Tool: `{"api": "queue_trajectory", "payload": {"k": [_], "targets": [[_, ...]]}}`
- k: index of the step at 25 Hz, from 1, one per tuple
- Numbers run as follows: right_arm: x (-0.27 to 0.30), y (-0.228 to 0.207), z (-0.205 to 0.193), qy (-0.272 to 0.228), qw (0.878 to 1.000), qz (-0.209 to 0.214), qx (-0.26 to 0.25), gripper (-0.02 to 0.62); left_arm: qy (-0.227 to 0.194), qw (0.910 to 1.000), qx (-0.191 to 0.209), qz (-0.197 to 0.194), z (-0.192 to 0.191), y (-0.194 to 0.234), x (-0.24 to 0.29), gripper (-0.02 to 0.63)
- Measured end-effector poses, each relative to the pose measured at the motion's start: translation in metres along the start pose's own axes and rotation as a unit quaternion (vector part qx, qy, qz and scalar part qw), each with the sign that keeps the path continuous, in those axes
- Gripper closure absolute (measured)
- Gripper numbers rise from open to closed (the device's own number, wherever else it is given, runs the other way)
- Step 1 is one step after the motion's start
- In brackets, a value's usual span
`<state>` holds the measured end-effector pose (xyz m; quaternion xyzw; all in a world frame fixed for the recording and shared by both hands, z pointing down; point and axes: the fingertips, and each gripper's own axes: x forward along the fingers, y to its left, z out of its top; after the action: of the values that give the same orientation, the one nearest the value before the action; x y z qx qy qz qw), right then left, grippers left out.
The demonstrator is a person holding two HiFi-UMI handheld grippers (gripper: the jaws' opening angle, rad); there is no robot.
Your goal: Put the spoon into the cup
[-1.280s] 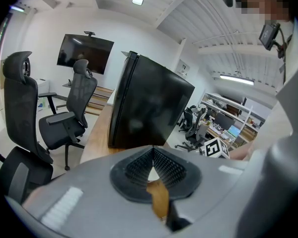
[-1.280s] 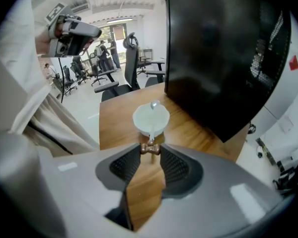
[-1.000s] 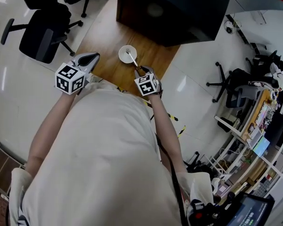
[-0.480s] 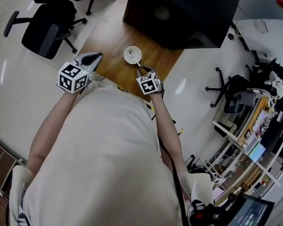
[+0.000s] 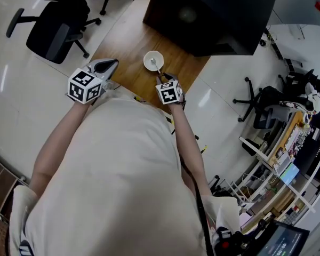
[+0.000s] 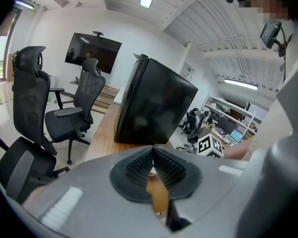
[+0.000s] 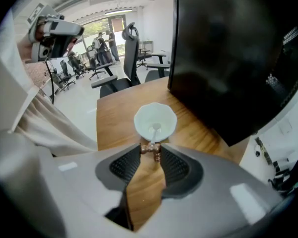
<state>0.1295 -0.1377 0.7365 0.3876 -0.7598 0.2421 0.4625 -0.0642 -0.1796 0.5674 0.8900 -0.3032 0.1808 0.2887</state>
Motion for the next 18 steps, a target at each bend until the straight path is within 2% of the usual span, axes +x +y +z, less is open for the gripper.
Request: {"api": "queue_trajectory", "payload": {"k": [3,7,18], "targets": [[0.002,0.002,0.003,0.0,1.0,-0.001,0.008,0.469,0.001,1.0,-0.001,-0.001,-0.001,0.0,-0.001,0.604],[0.003,0.003,0.005,-0.002,1.0,-0.003,-0.006,0.469,-0.001,1.0,0.0,-0.001,-0.001,0.0,-0.003,0.604],[0.013,0.003,0.003,0.004,0.999,-0.014,0.031,0.468,-0.003,1.0,0.001,0.002,-0.004,0.017,-0.024,0.604]]}}
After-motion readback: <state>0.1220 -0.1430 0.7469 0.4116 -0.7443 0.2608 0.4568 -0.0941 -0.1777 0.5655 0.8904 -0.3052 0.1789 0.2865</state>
